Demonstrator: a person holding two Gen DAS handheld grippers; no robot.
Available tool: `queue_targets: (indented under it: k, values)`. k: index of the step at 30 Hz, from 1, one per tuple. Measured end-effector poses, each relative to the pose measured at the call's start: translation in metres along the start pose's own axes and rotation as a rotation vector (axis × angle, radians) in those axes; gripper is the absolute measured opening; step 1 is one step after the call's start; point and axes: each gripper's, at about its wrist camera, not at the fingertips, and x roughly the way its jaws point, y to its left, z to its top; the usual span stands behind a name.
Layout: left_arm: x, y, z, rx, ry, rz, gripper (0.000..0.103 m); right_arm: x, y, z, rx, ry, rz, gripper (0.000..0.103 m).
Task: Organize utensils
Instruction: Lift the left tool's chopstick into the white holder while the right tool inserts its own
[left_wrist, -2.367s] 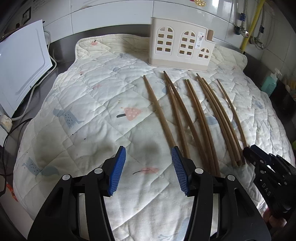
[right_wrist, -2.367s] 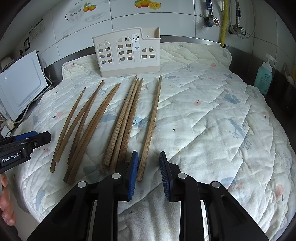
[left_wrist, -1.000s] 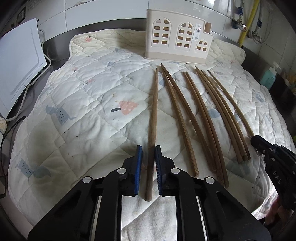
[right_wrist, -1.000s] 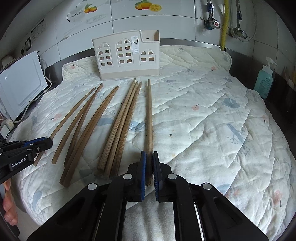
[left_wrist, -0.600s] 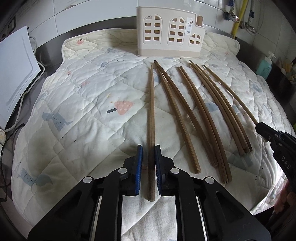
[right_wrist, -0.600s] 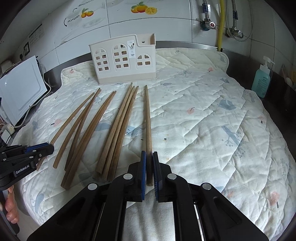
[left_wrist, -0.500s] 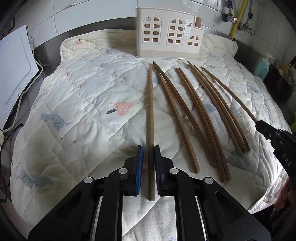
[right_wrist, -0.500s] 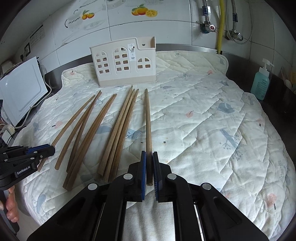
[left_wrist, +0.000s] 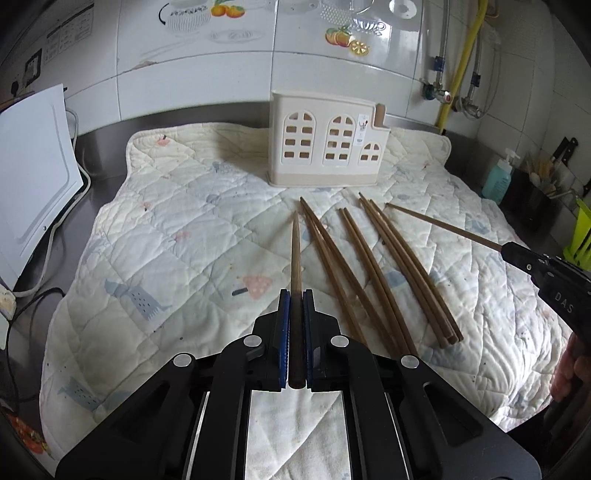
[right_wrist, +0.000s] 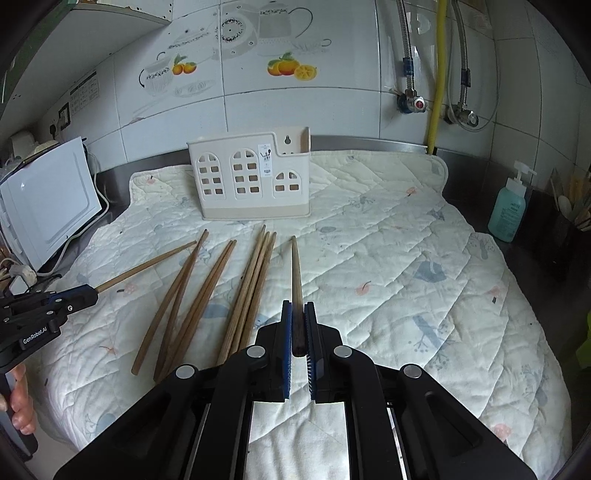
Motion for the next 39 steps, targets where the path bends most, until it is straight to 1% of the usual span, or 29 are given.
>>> queue_targets:
  k: [3,7,12,16,19,24,27,34,39]
  values:
    - [-0.003,0.003,0.01,-0.009,-0.029,-0.017,0.005,-0.003,0.0,0.012,-0.012,-0.026,-0.002,0.007]
    - [-0.003,0.007,0.024,-0.02,-0.047,-0.039,0.005,-0.004,-0.001,0.032,-0.019,-0.047,0.028,0.007]
    - [-0.005,0.012,0.051,0.0,-0.063,-0.04,0.005,-0.002,-0.003,0.062,-0.053,-0.069,0.046,0.007]
    - [-0.004,0.014,0.074,0.007,-0.063,-0.058,0.005,0.002,-0.009,0.085,-0.056,-0.059,0.088,0.007]
    - [-0.005,0.014,0.09,0.029,-0.072,-0.057,0.005,0.003,-0.011,0.103,-0.075,-0.054,0.11,0.007]
    - [-0.007,0.012,0.116,0.053,-0.082,-0.06,0.005,-0.006,-0.019,0.141,-0.1,-0.065,0.147,0.007]
    - [-0.012,0.01,0.131,0.069,-0.098,-0.059,0.005,-0.014,-0.023,0.167,-0.121,-0.056,0.186,0.007]
    - [-0.038,0.0,0.172,0.11,-0.192,-0.064,0.005,-0.033,-0.022,0.225,-0.197,-0.081,0.167,0.007]
    - [-0.059,-0.007,0.209,0.129,-0.299,-0.048,0.005,-0.023,-0.02,0.254,-0.225,-0.065,0.14,0.007]
